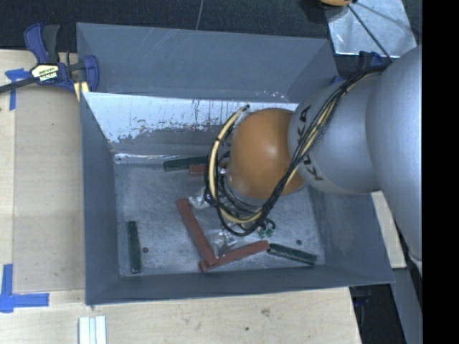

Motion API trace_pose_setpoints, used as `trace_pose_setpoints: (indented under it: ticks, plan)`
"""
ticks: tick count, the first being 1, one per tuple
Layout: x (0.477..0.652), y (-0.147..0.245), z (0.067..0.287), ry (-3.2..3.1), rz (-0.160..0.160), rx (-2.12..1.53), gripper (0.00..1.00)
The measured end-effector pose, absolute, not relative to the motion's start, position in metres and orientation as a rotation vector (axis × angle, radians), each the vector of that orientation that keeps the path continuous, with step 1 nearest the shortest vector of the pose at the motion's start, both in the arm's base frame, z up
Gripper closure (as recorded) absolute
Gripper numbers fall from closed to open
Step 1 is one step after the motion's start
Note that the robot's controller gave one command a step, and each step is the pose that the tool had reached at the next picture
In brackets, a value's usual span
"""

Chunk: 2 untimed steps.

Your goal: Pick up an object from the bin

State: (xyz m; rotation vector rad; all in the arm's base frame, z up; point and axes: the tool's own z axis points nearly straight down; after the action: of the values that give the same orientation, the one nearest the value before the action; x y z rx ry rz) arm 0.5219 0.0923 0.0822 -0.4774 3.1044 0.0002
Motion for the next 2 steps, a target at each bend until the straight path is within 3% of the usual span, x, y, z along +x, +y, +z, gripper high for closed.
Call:
trace_pose_setpoints:
  ticks: [1, 2]
  plan:
    - [0.509, 0.036, 0.111, 3.123, 0.001, -0.370, 0.00]
    - [0.506, 0.009, 0.119, 3.095, -0.001, -0.549, 0.00]
